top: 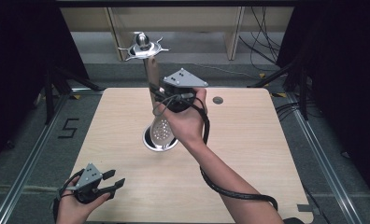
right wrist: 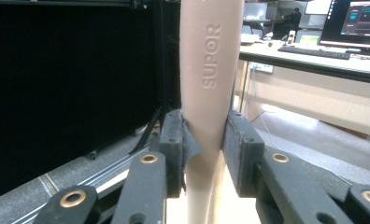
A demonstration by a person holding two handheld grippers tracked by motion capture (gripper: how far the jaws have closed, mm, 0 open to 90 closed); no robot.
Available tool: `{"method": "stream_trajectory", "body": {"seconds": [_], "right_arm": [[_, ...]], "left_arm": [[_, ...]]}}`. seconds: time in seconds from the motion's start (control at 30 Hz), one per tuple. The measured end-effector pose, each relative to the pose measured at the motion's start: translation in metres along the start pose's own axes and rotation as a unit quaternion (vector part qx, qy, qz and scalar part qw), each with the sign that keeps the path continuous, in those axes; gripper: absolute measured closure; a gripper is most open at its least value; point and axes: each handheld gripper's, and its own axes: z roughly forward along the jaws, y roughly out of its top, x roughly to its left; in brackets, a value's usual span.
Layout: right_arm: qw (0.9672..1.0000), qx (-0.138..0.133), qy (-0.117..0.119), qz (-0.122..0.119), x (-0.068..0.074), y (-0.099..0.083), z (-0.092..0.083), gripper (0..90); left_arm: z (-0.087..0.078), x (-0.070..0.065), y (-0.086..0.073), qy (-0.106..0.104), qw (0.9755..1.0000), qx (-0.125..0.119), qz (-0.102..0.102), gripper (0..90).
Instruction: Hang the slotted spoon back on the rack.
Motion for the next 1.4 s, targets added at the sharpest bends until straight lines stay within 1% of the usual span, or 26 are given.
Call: {"method": "stream_trajectory", "body": {"seconds": [0.03,0.07,0.13,0.2,0.27,0.33,0.37,0.47,0.6,0.63,0.67,0.7,0.73,0.77,0.8,0.83,0.87,0.9,0.93,0.97,1.03,1.13,1.2,1.3,1.33,1.4], "right_arm": [[1.0,0.003,0.002,0.007,0.0012,0.0,0.0007,71.2],[1.0,-0.001,-0.001,-0.006,-0.0002,0.0003,0.0011,71.2],[1.0,-0.001,-0.002,-0.007,-0.0003,0.0005,0.0013,71.2],[1.0,0.004,-0.001,0.0,0.0008,0.0008,0.0014,71.2],[0.9999,0.0,-0.006,-0.011,0.0001,0.001,0.0014,71.2],[1.0,0.005,-0.003,0.001,0.0018,0.0009,0.0007,71.2],[1.0,0.005,-0.005,0.0,0.0018,0.001,0.0005,71.2],[0.9999,0.009,-0.006,0.001,0.0026,0.0015,0.0,71.2],[0.9997,0.009,-0.016,-0.016,0.0015,0.0035,0.0007,71.2],[0.9997,0.009,-0.016,-0.016,0.0015,0.0035,0.0007,71.2],[0.9997,0.016,-0.018,-0.009,0.003,0.0041,0.0008,71.3],[0.9997,0.017,-0.017,-0.006,0.0035,0.0044,0.0011,71.2],[0.9996,0.015,-0.018,-0.017,0.002,0.005,0.002,71.3],[0.9994,0.014,-0.02,-0.023,0.0012,0.0054,0.0022,71.3],[0.9996,0.018,-0.02,-0.009,0.0027,0.0051,0.0023,71.3],[0.9996,0.018,-0.019,-0.013,0.0022,0.0052,0.0028,71.3],[0.9996,0.02,-0.018,-0.01,0.0028,0.0052,0.0029,71.3],[0.9995,0.016,-0.019,-0.019,0.0017,0.0055,0.0037,71.3],[0.9996,0.022,-0.017,-0.009,0.003,0.0056,0.0035,71.3],[0.9996,0.022,-0.017,-0.009,0.003,0.0056,0.0035,71.3],[0.9995,0.02,-0.018,-0.018,0.002,0.0063,0.0044,71.3],[0.9994,0.02,-0.02,-0.022,0.0018,0.0067,0.0052,71.3],[0.9994,0.022,-0.021,-0.019,0.0022,0.0069,0.0057,71.3],[0.9993,0.028,-0.022,-0.008,0.0039,0.007,0.0058,71.3],[0.9992,0.033,-0.021,-0.013,0.0033,0.008,0.0063,71.2],[0.9991,0.034,-0.021,-0.011,0.0041,0.0084,0.0067,71.2]], "left_arm": [[-0.0003,0.0014,0.0003,0.0,1.0,0.003,0.009,47.7],[-0.0003,0.0031,0.0008,0.0,0.9998,0.004,0.021,47.7],[-0.0003,0.0027,0.0007,0.001,0.9998,0.003,0.019,47.7],[-0.0003,0.0027,0.0007,0.001,0.9998,0.003,0.019,47.7],[-0.0004,0.0027,0.0007,0.001,0.9998,0.003,0.019,47.7],[-0.0003,0.0027,0.0007,0.001,0.9998,0.003,0.02,47.7],[-0.0002,0.0037,0.001,0.0,0.9996,0.004,0.027,47.7],[-0.0002,0.003,0.0009,0.001,0.9997,0.003,0.024,47.7],[0.0002,0.0024,0.0007,-0.001,0.9998,0.001,0.019,47.7],[0.0002,0.0024,0.0007,-0.001,0.9998,0.001,0.019,47.7],[0.0003,0.0006,0.0001,-0.002,1.0,0.001,0.007,47.7],[0.0003,0.0006,0.0001,-0.002,1.0,0.001,0.007,47.7],[0.0,0.0036,0.0011,0.0,0.9996,0.003,0.029,47.7],[-0.0002,0.0041,0.0012,0.0,0.9995,0.004,0.032,47.7],[-0.0001,0.0039,0.0011,0.0,0.9995,0.003,0.031,47.7],[-0.0001,0.0036,0.001,0.0,0.9996,0.004,0.028,47.7],[0.0002,0.0022,0.0005,-0.001,0.9998,0.002,0.018,47.7],[0.0002,0.0022,0.0005,-0.001,0.9998,0.002,0.018,47.7],[0.0002,0.0006,0.0,-0.002,1.0,0.002,0.007,47.7],[0.0002,0.0006,0.0,-0.002,1.0,0.002,0.007,47.7],[0.0008,-0.0013,-0.0005,-0.002,1.0,-0.001,-0.006,47.7],[0.0008,-0.0001,-0.0002,-0.003,1.0,-0.001,0.003,47.7],[0.0006,-0.0014,-0.0005,-0.002,1.0,0.003,-0.006,47.7],[0.0007,-0.0015,-0.0006,-0.002,1.0,0.003,-0.006,47.7],[0.0007,-0.0014,-0.0006,-0.002,1.0,0.003,-0.006,47.7],[0.0007,-0.0014,-0.0006,-0.002,1.0,0.003,-0.006,47.7]]}}
